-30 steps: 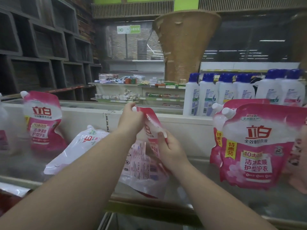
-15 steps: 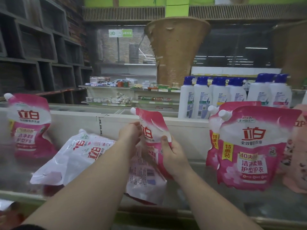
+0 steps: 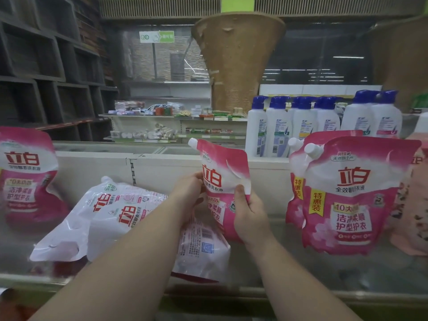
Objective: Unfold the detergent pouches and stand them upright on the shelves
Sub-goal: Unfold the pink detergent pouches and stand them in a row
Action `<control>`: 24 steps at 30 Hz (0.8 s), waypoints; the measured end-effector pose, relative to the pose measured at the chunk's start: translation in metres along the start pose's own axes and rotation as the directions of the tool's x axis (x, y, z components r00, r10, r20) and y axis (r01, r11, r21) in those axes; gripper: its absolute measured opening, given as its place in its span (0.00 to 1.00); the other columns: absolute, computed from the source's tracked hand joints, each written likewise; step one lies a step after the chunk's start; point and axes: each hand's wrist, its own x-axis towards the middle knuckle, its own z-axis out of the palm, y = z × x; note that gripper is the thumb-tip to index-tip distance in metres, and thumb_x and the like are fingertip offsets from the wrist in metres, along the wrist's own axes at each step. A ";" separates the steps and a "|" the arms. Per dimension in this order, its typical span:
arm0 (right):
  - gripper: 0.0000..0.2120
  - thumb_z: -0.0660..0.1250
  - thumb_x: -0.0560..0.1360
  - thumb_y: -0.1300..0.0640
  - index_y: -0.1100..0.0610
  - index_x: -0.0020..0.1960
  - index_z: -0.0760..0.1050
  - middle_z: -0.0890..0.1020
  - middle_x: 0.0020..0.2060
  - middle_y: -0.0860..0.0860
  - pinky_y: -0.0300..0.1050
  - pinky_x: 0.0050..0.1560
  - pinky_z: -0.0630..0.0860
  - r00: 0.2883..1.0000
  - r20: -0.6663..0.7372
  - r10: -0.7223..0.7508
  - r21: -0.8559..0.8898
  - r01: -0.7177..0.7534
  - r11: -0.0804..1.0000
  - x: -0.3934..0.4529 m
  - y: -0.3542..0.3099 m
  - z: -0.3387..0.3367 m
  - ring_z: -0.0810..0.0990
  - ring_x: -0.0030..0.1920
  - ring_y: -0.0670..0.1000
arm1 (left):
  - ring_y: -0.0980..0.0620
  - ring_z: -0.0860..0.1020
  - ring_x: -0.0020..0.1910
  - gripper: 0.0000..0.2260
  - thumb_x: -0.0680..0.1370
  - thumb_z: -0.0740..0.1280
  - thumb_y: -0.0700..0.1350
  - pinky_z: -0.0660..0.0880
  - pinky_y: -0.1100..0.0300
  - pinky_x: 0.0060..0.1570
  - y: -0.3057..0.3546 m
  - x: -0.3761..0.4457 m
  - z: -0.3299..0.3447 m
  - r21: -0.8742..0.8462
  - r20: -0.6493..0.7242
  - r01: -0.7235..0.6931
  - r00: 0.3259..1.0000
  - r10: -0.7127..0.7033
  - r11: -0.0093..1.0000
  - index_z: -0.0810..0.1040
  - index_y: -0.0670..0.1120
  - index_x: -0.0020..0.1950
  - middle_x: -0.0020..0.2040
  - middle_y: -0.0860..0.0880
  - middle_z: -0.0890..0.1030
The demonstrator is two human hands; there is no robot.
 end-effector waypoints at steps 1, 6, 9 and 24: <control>0.15 0.57 0.87 0.47 0.51 0.61 0.80 0.89 0.51 0.50 0.57 0.60 0.85 1.000 -0.011 -0.007 0.004 0.007 1.000 0.000 0.000 0.000 0.89 0.53 0.52 | 0.47 0.81 0.60 0.20 0.83 0.53 0.37 0.75 0.45 0.68 0.000 0.000 0.001 0.007 0.011 -0.006 1.000 0.006 1.000 0.82 0.54 0.54 0.52 0.49 0.86; 0.13 0.59 0.86 0.44 0.48 0.55 0.80 0.89 0.46 0.44 0.45 0.48 0.86 0.993 -0.109 -0.051 -0.033 0.048 0.998 0.003 0.002 -0.004 0.89 0.48 0.47 | 0.53 0.80 0.61 0.19 0.84 0.54 0.37 0.73 0.47 0.64 -0.004 0.001 0.000 0.041 0.085 -0.064 0.995 0.060 0.997 0.78 0.58 0.61 0.57 0.54 0.85; 0.12 0.59 0.86 0.43 0.44 0.50 0.79 0.88 0.42 0.42 0.34 0.38 0.82 0.972 -0.212 -0.106 -0.120 0.082 0.989 0.005 -0.001 -0.010 0.87 0.43 0.42 | 0.55 0.79 0.62 0.16 0.87 0.55 0.44 0.74 0.48 0.60 -0.006 0.002 -0.002 0.080 0.104 -0.103 0.990 0.094 0.991 0.78 0.61 0.61 0.58 0.56 0.85; 0.12 0.65 0.83 0.41 0.45 0.46 0.82 0.87 0.39 0.42 0.39 0.36 0.78 0.893 -0.430 -0.130 -0.203 0.045 0.978 0.020 -0.005 -0.037 0.86 0.42 0.43 | 0.51 0.77 0.65 0.15 0.87 0.51 0.56 0.73 0.47 0.62 -0.007 -0.004 0.002 0.258 0.166 -0.128 0.982 0.087 0.957 0.74 0.60 0.68 0.63 0.55 0.80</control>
